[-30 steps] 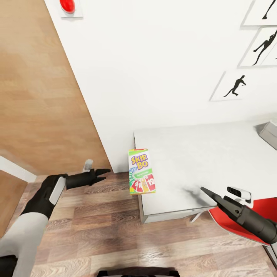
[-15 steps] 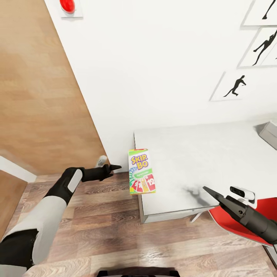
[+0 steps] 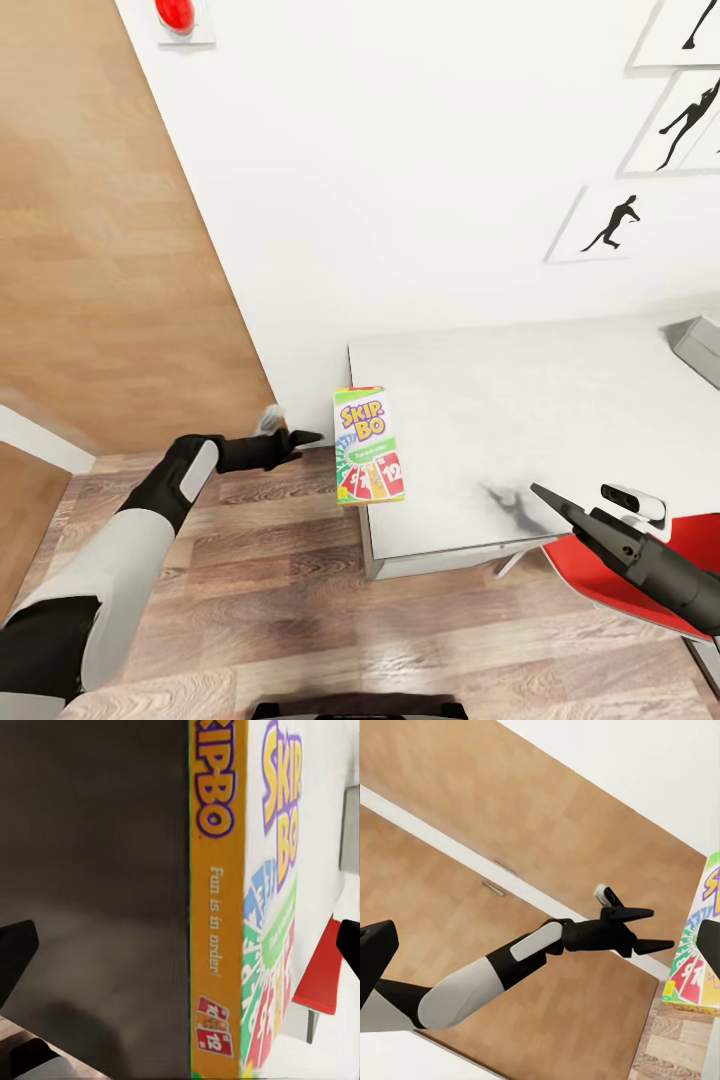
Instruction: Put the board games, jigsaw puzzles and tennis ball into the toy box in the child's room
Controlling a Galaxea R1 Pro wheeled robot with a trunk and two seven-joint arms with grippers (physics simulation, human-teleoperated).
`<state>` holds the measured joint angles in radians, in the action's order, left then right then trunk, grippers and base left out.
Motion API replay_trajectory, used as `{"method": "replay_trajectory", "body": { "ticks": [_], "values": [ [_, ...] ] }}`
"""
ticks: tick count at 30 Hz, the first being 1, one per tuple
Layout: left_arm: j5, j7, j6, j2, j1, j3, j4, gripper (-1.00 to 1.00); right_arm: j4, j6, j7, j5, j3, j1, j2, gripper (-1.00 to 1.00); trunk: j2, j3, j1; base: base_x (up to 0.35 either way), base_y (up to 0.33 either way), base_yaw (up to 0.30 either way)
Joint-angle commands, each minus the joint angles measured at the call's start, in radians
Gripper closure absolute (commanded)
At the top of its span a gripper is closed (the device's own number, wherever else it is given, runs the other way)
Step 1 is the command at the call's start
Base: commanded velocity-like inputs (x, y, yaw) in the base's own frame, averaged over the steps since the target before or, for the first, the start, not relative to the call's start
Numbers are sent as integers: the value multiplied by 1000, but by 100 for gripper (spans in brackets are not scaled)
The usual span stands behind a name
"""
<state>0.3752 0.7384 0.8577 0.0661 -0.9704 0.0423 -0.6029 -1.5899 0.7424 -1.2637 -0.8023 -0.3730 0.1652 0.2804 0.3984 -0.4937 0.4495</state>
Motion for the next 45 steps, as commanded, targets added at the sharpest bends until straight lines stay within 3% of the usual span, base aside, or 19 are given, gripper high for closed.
{"method": "replay_trajectory", "body": {
  "ticks": [1, 13, 17, 22, 45],
  "values": [
    [-1, 16, 4, 0, -1, -4, 0, -100, 0, 8, 0, -4, -1, 0, 0, -100, 2, -1, 1, 0, 0, 0],
    [-4, 40, 4, -7, -1, -20, 1, -100, 1, 8, 0, -3, -1, 0, 0, -100, 2, -1, 1, 0, 0, 0],
    [-3, 41, 4, -8, -1, -56, 2, -100, 1, 8, 0, -3, -1, 0, 0, -100, 2, -2, 1, 0, 0, -50],
    [-3, 42, 3, -6, -1, -74, 2, -100, 1, 8, 0, -3, -1, 0, 0, -100, 2, -3, 1, 0, 0, -178],
    [-1, 44, 3, -5, -1, -79, 2, -100, 1, 8, 0, -3, -1, 0, 0, -100, 2, -4, 1, 0, -18, -20]
  ]
}}
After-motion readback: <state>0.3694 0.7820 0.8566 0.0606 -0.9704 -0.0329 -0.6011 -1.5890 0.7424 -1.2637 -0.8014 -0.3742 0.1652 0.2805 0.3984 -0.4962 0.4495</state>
